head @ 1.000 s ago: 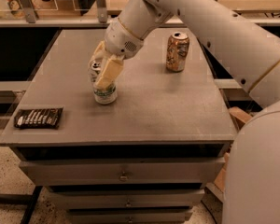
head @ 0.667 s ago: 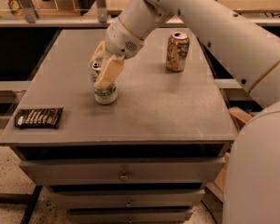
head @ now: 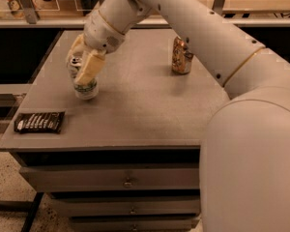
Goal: Move 7up can near rxbar chocolate
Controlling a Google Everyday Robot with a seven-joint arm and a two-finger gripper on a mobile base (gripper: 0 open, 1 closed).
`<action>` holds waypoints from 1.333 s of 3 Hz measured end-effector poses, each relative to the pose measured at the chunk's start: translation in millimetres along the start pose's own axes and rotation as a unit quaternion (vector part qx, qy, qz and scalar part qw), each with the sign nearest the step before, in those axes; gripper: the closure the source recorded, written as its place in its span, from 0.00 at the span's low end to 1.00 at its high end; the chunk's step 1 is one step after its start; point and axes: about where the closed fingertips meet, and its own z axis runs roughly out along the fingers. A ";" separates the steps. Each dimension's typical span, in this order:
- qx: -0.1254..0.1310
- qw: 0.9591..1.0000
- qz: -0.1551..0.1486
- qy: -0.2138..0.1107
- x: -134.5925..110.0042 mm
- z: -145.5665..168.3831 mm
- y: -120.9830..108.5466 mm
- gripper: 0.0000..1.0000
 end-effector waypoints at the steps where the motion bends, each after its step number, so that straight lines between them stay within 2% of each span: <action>1: -0.002 1.000 -0.025 -0.006 -12.8 8.2 -4.9 1.00; 2: -0.010 1.000 -0.028 -0.002 -13.9 20.2 -6.3 1.00; 3: -0.026 0.999 -0.024 -0.002 -14.4 33.2 -6.2 0.83; 4: -0.045 0.999 -0.019 -0.009 -18.2 43.1 -3.4 0.59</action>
Offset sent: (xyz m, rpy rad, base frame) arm -0.0051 0.0308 -0.0093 -0.0127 -0.0229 0.0636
